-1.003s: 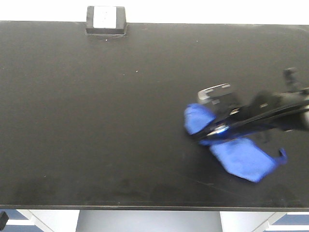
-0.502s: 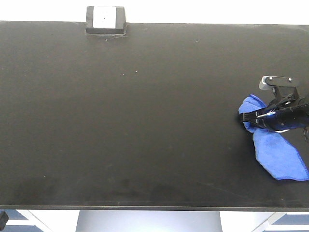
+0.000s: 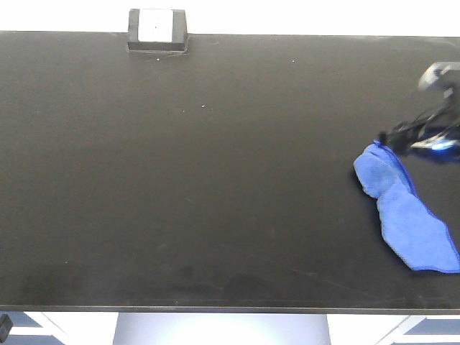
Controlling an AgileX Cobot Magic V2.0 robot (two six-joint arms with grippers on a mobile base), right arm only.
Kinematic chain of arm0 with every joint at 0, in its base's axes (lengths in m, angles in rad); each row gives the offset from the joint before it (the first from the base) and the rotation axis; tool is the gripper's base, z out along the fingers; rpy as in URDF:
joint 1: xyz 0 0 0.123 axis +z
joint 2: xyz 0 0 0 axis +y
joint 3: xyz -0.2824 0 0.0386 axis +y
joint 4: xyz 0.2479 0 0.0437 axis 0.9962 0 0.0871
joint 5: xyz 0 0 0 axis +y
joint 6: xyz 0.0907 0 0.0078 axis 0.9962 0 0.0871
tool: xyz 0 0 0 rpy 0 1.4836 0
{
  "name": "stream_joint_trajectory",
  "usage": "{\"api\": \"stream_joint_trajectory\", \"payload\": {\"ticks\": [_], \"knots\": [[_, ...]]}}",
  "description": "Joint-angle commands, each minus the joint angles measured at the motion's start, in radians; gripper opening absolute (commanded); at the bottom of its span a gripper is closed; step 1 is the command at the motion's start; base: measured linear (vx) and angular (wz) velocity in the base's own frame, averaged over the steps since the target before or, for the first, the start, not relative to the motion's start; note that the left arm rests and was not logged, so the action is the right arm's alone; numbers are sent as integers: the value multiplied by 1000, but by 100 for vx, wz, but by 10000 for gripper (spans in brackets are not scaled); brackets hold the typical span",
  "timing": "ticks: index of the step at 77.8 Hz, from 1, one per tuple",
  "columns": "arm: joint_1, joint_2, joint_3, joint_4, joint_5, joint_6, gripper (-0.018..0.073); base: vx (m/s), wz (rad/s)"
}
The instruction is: Wipe right workspace with blue cloth
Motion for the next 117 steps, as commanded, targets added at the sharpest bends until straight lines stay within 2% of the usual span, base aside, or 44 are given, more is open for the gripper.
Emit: {"api": "stream_joint_trajectory", "payload": {"ticks": [1,7,13,25,45,52,60,91,97,103,110,117], "knots": [[-6,-147,-24,2,28,-8,467,0,0],[-6,-267,-24,-2,83,-8,395,0,0],[-6,-375,-24,-5,141,-7,282,0,0],[-7,-607,-24,-5,251,-3,-13,0,0],[-7,-843,8,-5,359,27,-9,0,0],[-7,-892,8,32,385,29,-8,0,0],[-7,-930,8,54,400,28,-8,0,0],[-7,-960,8,46,394,7,-8,0,0],[-7,-960,8,-9,371,-29,-8,0,0],[-7,-960,8,-82,360,-8,-8,0,0],[-7,-973,30,-212,328,87,-8,0,0],[-7,-1025,134,-342,188,248,-8,0,0]]}}
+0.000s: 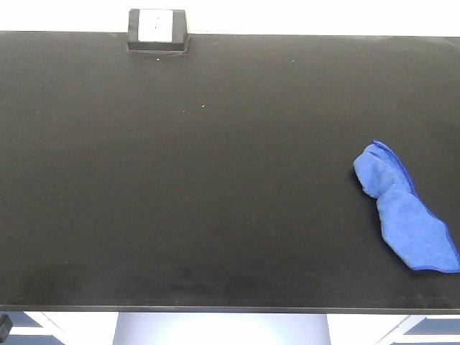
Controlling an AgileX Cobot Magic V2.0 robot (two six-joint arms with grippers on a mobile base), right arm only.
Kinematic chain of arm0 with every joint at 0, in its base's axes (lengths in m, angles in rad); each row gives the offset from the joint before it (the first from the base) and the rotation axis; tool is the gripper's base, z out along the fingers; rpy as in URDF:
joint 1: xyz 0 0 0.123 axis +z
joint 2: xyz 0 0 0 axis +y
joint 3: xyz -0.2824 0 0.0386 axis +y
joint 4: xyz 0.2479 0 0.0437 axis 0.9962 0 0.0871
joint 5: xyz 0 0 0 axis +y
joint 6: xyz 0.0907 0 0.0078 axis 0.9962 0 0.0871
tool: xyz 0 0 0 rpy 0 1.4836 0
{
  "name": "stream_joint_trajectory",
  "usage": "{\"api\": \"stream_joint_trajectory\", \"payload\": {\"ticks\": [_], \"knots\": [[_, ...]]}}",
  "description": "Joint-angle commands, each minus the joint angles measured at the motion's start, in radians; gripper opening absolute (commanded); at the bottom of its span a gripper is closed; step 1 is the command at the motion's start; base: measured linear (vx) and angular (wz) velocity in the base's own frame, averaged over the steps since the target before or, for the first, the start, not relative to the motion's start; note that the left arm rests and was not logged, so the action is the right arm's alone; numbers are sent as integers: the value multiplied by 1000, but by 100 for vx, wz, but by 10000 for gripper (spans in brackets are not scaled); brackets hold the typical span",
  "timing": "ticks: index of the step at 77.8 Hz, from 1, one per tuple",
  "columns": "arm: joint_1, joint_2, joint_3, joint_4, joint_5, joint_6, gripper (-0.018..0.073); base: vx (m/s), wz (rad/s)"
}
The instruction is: Wipe right workspace with blue cloth
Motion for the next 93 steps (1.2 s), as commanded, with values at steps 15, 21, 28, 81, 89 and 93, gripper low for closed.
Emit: {"api": "stream_joint_trajectory", "payload": {"ticks": [15,21,28,81,89,93], "knots": [[-7,-227,396,-329,-539,462,-8,0,0],[-7,-293,518,-372,-611,508,-8,0,0],[-7,-347,630,-370,-632,514,-8,0,0],[-7,-338,733,-304,-555,523,-8,0,0],[-7,-338,733,-304,-555,523,-8,0,0],[-7,-338,733,-304,-555,523,-8,0,0]]}}
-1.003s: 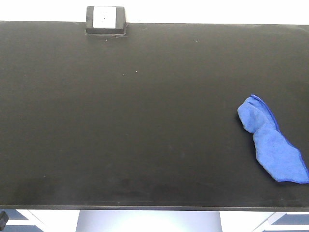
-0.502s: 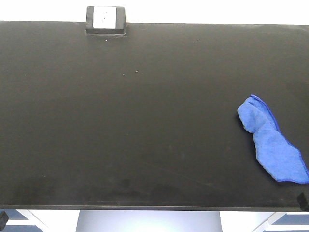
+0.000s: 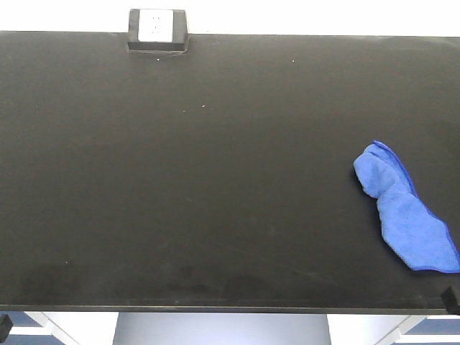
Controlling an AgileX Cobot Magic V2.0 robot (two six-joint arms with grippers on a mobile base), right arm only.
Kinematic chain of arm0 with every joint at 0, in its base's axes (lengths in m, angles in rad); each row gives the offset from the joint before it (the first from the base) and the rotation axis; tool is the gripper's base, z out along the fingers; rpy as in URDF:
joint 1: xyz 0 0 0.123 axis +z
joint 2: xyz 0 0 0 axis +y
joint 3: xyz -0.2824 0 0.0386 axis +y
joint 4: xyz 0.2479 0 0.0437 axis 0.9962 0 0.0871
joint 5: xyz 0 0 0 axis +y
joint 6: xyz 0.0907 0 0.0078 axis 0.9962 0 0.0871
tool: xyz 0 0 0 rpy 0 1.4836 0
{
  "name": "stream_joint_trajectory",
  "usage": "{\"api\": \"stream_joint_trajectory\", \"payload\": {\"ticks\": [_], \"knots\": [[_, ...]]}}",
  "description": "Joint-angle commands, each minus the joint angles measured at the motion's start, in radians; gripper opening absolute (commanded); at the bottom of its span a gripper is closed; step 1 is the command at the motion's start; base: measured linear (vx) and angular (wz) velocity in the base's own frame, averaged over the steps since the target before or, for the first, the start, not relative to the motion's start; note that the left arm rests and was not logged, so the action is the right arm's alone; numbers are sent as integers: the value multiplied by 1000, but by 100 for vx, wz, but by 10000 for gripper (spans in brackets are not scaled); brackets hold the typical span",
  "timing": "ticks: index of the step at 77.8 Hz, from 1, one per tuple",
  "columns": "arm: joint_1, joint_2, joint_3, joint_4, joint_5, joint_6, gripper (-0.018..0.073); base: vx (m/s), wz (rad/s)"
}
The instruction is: Wipe right workspace with blue cloth
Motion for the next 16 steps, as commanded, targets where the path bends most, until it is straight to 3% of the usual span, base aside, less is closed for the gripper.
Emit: {"api": "stream_joint_trajectory", "payload": {"ticks": [1,16], "knots": [[-7,-3,6,-3,-77,-3,-8,0,0],[-7,-3,6,-3,-74,-3,-8,0,0]]}}
